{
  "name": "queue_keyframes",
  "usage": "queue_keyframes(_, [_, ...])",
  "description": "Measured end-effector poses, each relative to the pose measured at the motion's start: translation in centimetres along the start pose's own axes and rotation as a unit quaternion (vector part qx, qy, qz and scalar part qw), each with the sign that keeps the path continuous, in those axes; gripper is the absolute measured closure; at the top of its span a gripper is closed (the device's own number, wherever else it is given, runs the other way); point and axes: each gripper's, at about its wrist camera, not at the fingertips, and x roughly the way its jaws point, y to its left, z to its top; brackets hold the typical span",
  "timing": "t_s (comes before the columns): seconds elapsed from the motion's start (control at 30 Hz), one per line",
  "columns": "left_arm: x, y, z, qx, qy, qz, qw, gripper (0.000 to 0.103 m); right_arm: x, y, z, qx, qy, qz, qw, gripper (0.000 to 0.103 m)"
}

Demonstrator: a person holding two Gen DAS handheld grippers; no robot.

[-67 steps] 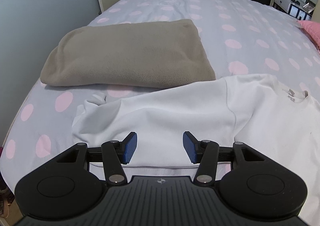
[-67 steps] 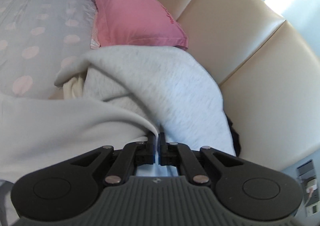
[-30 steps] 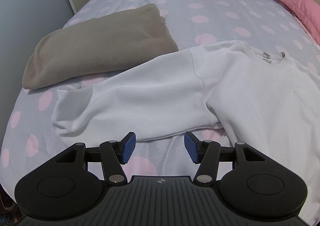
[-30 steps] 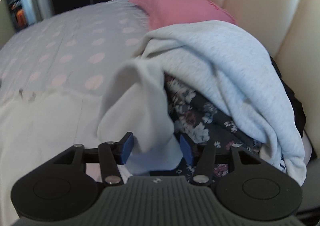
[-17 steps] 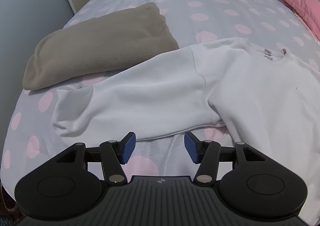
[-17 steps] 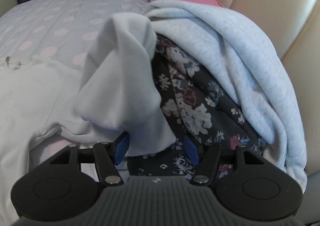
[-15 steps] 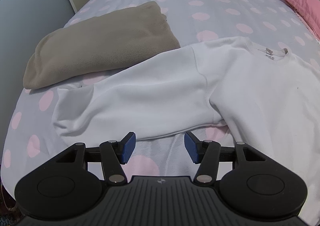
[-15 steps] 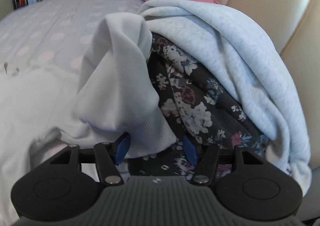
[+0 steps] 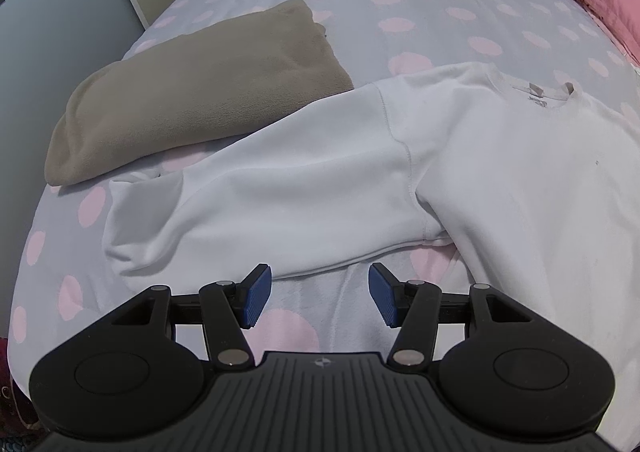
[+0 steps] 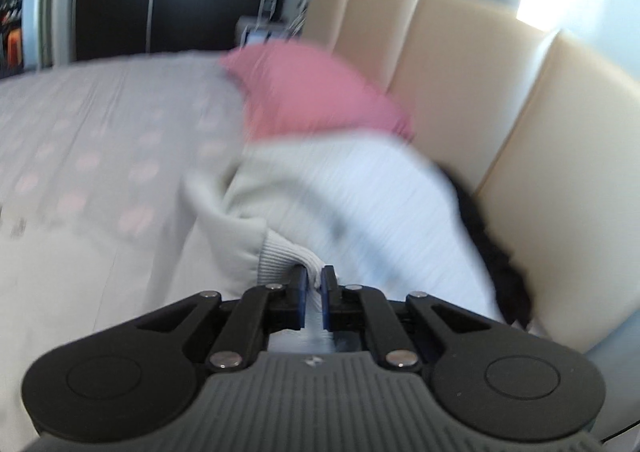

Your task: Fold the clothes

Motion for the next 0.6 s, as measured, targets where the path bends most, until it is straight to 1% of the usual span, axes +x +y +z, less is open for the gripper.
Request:
queue_keyframes(0.1, [0.2, -0.3, 0.0, 0.005, 0.002, 0.002, 1.0, 0.051, -1.2, -1.6, 3.5, 0.001, -0.032, -0.03, 0.999, 0.095])
queue_keyframes(0.17, [0.2, -0.4, 0.0, 0.007, 0.003, 0.004, 1.0, 0.051, -0.7, -2.4, 5.3, 0.003, -0.034, -0.052, 0.998, 0.096])
queue_keyframes(0.27, [0.4, -0.5, 0.0, 0.009, 0.005, 0.009, 0.9999, 0.051, 1.2, -3.3, 7.1, 0.003, -0.028, -0.086, 0.996, 0.097])
queue_keyframes(0.37, [0.7, -0.3, -0.1, 0.007, 0.009, 0.015, 0.9998, 0.051, 4.2, -3.6, 7.2, 0.006, 0.005, -0.119, 0.993, 0.097])
queue_keyframes(0.6, [1.5, 0.2, -0.1, 0.003, 0.021, 0.024, 0.9995, 0.051, 9.2, -4.6, 4.0, 0.026, 0.064, -0.148, 0.987, 0.095])
